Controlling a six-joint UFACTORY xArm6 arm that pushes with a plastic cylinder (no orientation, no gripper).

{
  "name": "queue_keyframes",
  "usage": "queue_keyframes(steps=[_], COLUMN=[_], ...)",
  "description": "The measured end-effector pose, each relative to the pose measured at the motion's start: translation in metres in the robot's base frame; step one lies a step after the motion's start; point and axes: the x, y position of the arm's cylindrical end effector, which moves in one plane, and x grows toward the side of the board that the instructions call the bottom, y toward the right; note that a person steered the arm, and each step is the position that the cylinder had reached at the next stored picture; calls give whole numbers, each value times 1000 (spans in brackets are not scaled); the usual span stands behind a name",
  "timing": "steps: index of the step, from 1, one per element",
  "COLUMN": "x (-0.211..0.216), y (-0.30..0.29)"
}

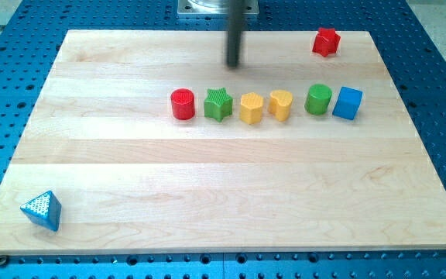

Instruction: Slide the red circle vertically above the yellow heart

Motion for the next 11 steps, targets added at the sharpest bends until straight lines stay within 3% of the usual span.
queue_keyframes(steps=[1, 2, 3, 6, 11], x=[75, 164, 174, 39, -36], y=[-112, -134, -96, 91, 105])
